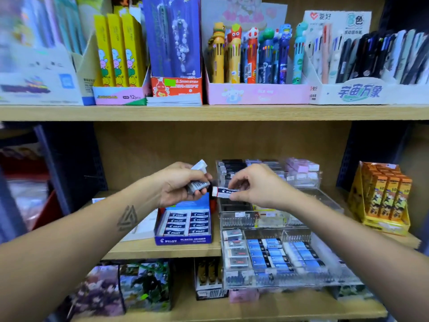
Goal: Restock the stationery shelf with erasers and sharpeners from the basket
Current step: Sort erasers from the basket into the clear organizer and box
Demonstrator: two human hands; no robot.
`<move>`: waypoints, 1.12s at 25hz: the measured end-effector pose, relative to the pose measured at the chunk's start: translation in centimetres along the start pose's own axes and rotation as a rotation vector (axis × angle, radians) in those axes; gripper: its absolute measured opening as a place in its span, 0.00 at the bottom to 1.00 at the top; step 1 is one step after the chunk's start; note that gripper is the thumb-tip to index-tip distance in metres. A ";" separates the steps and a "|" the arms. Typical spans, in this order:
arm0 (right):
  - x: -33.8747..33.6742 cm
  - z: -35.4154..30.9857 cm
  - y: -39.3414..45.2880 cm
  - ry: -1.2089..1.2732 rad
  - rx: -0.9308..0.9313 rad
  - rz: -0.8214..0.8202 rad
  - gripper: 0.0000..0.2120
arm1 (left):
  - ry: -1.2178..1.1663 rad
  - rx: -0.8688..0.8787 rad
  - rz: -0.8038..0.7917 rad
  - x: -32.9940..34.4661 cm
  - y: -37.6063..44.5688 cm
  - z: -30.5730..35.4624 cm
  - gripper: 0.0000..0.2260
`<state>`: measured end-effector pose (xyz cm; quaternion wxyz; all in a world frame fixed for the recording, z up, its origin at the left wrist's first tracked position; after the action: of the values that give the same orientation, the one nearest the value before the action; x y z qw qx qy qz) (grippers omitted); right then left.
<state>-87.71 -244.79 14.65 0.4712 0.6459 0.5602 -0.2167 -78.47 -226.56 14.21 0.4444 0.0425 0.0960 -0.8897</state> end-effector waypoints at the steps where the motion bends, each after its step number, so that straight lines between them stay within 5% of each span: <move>1: 1.3 -1.2 0.6 -0.065 -0.022 -0.072 0.09 | 0.024 -0.022 0.043 -1.2 -0.4 -0.9 0.06; 6: 5.9 -4.7 3.4 -0.383 -0.068 -0.220 0.06 | 0.214 -0.145 0.207 -4.9 -1.0 -6.7 0.07; 11: 9.2 -6.3 6.5 -0.409 -0.002 -0.257 0.06 | 0.167 -0.118 0.322 -7.4 -0.1 -9.1 0.07; 22: 10.8 -5.7 7.6 -0.476 0.130 -0.673 0.09 | 0.236 -0.039 0.214 -5.9 -0.4 -9.8 0.08; 28: 11.9 -5.4 6.7 -0.386 0.117 -0.642 0.09 | 0.172 -0.008 0.257 -5.8 -0.4 -10.7 0.06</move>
<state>-79.56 -233.53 9.99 0.4387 0.4106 0.6216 -0.5025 -75.35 -219.54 4.76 0.5450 0.1287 0.1309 -0.8180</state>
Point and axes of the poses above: each hand's wrist, its own y-axis towards the middle knuckle, its own x-axis out of the palm, z = x × y, the point moved 2 cm from there along y, towards the middle knuckle, and after that the axes turned 10 degrees about y, right-handed, at the moved point
